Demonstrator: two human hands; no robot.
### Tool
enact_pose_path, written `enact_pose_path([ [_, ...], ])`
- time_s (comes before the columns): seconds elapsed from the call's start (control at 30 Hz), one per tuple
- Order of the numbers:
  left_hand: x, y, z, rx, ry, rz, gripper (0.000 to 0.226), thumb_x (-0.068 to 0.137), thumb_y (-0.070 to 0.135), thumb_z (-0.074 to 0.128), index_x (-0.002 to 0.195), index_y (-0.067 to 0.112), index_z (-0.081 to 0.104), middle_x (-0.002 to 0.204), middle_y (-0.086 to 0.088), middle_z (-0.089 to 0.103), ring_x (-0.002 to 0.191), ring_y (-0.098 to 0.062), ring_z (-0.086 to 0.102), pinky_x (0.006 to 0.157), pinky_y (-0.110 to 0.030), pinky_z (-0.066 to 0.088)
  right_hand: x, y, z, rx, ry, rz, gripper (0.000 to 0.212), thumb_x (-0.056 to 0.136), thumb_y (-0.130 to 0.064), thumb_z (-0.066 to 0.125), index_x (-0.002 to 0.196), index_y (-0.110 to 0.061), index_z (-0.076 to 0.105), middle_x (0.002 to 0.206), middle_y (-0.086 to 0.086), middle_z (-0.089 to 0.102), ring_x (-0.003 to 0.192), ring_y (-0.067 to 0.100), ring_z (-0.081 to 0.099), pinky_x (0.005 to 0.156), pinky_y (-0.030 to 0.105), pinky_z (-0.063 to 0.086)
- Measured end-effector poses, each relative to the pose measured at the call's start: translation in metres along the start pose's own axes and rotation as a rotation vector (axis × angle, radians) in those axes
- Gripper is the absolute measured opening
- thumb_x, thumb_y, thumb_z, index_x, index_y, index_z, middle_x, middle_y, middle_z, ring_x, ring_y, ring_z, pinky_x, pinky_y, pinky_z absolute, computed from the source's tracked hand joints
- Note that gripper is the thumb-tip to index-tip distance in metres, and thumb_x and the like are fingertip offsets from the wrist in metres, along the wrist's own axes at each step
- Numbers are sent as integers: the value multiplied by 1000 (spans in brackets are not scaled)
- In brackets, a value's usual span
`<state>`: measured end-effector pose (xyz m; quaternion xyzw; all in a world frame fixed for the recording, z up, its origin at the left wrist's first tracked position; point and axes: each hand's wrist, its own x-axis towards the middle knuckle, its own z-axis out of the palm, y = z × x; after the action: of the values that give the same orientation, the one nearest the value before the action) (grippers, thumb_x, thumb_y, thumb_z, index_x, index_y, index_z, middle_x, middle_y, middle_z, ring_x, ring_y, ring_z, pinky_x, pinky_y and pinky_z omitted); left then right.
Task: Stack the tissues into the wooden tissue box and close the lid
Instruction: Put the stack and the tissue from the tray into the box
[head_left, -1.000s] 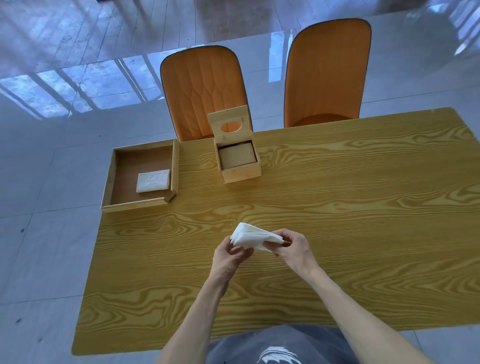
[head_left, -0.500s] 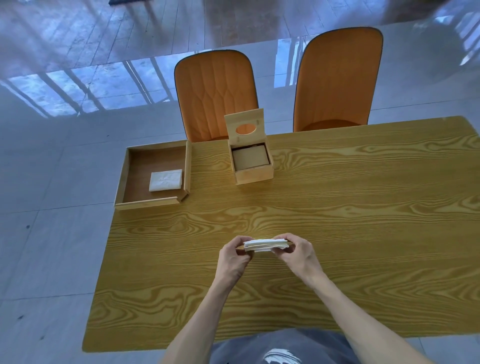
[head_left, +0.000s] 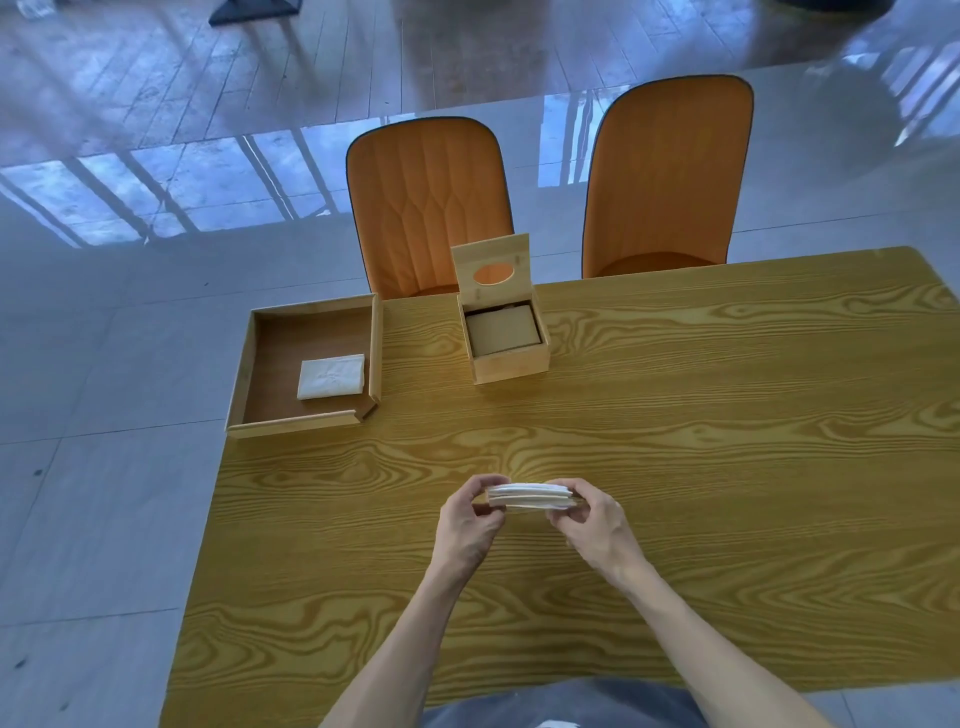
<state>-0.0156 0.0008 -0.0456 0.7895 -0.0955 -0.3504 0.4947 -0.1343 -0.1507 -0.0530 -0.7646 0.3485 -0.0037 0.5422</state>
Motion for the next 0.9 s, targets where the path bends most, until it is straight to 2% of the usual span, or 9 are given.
enact_pose_path([
  [0.1,1,-3,-2,46,-8,3,45,76,-5,62,96,35,71,92,9,76,64,-5,65,56,-22,49,1,4,2,-1,-20,7,28,87,-14,71,110,-27,68,96,-9,73,81,9,69,74,33,59],
  [0.2,5,-4,-3,56,7,1,31,86,6,67,101,32,71,95,7,76,68,-9,65,59,-24,50,6,4,1,24,-1,42,23,89,-15,69,109,-24,68,89,-7,74,81,10,71,75,39,60],
  [0.33,16,3,-9,23,17,6,23,92,22,68,115,20,69,106,1,74,87,-15,67,70,-26,51,20,-4,-5,42,-1,44,17,94,-21,63,110,-23,67,88,-5,73,76,14,71,66,37,61],
  [0.4,23,15,-13,8,21,4,30,93,33,66,119,19,64,106,0,73,88,-16,71,66,-22,51,31,-13,-10,71,11,40,17,95,-25,61,112,-23,66,91,-5,73,77,17,72,63,36,60],
  [0.47,35,32,-18,5,38,7,35,94,39,63,121,18,60,104,0,73,80,-13,73,60,-18,52,46,-24,-15,71,38,23,16,96,-29,60,110,-24,65,90,-6,73,76,14,73,64,34,59],
  [0.5,42,41,-21,12,49,17,35,94,41,63,120,17,60,104,-1,73,79,-13,73,61,-21,55,55,-31,-19,69,46,11,16,96,-31,60,109,-24,64,87,-6,74,74,11,73,64,31,58],
  [0.6,66,68,-30,52,104,62,35,93,42,65,116,16,64,106,-1,72,86,-17,72,78,-38,61,85,-56,-29,51,59,-39,14,95,-34,60,105,-24,65,81,-4,73,65,8,71,66,29,57],
  [0.73,101,101,-40,86,210,110,30,90,39,69,109,17,71,96,9,69,88,-12,65,79,-32,55,124,-90,-42,20,96,-87,21,96,-37,58,103,-20,67,83,-5,71,62,6,68,64,28,55],
  [0.9,137,132,-48,97,275,135,32,88,42,71,110,19,73,95,10,71,87,-10,67,80,-34,57,163,-119,-50,-13,170,-106,29,95,-40,58,107,-16,68,93,-2,71,79,19,68,73,34,56],
])
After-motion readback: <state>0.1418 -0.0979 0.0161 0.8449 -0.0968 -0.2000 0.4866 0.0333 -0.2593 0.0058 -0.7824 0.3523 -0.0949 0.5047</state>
